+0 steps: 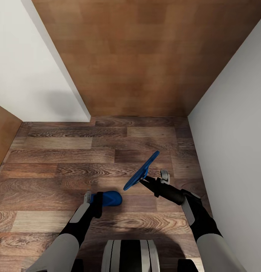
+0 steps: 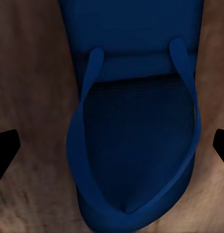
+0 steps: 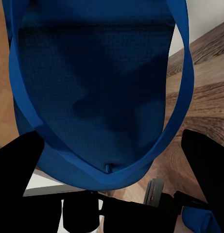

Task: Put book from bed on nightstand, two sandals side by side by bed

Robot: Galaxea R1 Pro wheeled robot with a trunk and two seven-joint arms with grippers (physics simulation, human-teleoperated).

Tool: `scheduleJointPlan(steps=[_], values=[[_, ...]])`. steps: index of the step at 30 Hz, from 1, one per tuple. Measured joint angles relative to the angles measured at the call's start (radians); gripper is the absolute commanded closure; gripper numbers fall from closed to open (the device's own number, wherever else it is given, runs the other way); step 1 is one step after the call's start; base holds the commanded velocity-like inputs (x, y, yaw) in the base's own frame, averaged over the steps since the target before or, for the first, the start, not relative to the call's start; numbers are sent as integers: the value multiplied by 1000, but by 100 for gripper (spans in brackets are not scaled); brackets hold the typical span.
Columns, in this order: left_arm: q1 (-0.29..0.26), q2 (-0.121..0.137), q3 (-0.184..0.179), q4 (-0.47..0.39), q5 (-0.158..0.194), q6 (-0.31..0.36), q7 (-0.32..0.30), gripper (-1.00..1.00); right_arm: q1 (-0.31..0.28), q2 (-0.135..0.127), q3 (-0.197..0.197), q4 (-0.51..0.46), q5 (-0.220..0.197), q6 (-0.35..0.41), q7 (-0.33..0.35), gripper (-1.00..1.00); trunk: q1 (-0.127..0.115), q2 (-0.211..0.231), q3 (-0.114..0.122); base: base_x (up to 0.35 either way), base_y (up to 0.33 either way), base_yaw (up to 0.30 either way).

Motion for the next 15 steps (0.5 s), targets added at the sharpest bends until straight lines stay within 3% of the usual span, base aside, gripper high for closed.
scheduleJointPlan(steps=[15], values=[[0, 5, -16, 0, 0, 6, -4, -100, 0, 0, 0, 0, 0, 0, 0, 100, 0, 0, 0, 0, 0, 0]])
